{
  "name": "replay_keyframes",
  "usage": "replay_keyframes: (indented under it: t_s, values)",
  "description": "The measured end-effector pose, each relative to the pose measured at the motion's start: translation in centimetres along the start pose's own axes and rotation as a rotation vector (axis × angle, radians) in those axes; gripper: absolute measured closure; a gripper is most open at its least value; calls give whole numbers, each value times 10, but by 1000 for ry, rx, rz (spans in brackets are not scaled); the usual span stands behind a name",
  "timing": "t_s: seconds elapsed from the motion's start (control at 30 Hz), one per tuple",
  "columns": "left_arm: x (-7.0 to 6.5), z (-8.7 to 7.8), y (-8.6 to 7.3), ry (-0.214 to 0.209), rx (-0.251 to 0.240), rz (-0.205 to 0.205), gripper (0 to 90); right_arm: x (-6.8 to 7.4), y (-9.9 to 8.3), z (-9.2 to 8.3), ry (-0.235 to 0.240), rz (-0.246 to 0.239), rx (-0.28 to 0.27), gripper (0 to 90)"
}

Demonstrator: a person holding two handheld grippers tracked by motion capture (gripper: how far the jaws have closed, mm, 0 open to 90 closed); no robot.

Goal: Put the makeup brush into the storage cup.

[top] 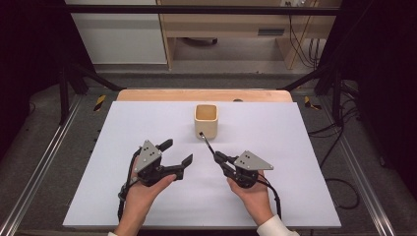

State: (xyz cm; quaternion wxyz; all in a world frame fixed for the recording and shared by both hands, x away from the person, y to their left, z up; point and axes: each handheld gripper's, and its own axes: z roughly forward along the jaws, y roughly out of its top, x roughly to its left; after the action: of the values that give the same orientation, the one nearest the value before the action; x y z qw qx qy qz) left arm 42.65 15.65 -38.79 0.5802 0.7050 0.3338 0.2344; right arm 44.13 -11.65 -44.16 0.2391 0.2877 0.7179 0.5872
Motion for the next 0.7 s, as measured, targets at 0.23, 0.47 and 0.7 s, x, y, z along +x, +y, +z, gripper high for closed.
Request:
replay_keyframes:
  t_s: [0.23, 0.47, 0.7]
  values:
    - [-4, 9, -1, -33, 7, -34, 308, 8, 1, 4, 18, -23, -16, 836]
    - [-1, 18, -6, -34, 35, -90, 384, 14, 1, 8, 33, -32, -22, 836]
    - [4, 25, -13, -55, 50, -157, 462, 22, 0, 12, 56, -48, -19, 836]
